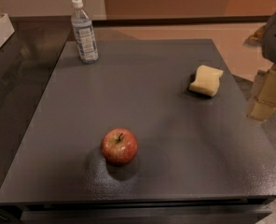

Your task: Pick blue plastic bottle

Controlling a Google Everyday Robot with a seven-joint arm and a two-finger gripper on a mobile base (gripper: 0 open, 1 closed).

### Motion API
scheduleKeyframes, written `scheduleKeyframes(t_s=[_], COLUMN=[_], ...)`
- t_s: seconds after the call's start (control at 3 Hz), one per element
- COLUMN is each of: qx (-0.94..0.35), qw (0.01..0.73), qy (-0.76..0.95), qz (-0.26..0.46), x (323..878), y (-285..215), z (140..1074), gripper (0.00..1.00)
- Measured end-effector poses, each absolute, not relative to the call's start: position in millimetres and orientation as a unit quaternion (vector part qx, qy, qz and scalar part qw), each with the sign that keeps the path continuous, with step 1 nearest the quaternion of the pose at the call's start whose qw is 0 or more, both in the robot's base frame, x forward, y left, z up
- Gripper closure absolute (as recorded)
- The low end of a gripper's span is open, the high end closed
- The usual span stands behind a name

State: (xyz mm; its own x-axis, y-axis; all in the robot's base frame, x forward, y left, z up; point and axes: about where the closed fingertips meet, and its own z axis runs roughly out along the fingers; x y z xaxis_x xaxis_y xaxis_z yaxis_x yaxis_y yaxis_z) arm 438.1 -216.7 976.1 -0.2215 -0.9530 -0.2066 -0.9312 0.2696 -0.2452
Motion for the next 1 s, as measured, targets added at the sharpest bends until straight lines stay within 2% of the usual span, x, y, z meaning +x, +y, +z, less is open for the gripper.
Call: scheduleKeyframes(t_s=[0.67, 1.0], qx=[-0.604, -0.592], qw=[0.171, 0.205], qy=[0.778, 0.78], qz=[-0.03, -0.008], x=[445.7, 475.0], y=[-212.3, -203.9], z=[979.4, 985.6], gripper=[0.0, 0.0])
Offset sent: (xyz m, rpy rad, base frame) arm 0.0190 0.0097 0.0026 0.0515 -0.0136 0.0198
